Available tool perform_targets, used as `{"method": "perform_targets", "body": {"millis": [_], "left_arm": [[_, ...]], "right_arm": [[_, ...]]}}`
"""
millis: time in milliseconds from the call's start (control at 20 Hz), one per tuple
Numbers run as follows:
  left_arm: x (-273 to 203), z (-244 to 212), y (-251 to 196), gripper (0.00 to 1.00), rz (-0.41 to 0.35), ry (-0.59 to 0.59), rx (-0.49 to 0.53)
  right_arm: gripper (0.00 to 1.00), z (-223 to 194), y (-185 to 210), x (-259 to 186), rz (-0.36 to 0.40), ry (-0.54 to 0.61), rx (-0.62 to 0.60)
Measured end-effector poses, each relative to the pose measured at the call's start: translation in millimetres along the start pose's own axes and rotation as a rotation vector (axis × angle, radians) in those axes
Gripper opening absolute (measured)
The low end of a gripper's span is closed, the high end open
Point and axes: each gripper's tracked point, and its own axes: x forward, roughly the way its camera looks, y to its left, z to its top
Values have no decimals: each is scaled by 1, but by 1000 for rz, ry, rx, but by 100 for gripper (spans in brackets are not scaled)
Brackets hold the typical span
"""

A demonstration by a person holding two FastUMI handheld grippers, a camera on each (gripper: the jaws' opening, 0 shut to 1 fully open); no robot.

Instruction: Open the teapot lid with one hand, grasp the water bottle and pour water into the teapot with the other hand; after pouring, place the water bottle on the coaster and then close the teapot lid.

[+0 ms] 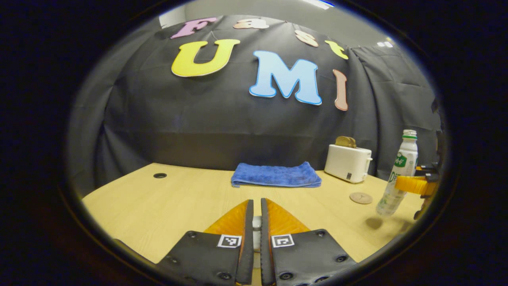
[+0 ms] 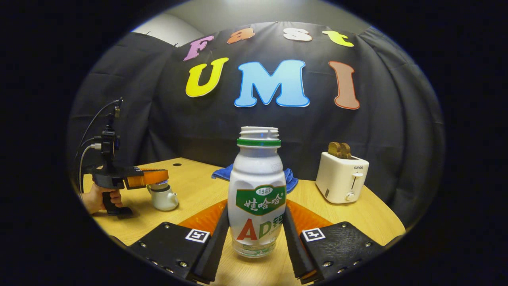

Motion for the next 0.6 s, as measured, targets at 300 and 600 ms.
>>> {"method": "perform_targets", "body": {"millis": [300,600], "left_arm": [[2,-6,-4,18,7,4,14],[-7,8,-3,40,23,-43,46]], "right_arm": [[70,-1,-12,4,-28,-4,-4],[70,4,-29,15,-74,2,12]]}}
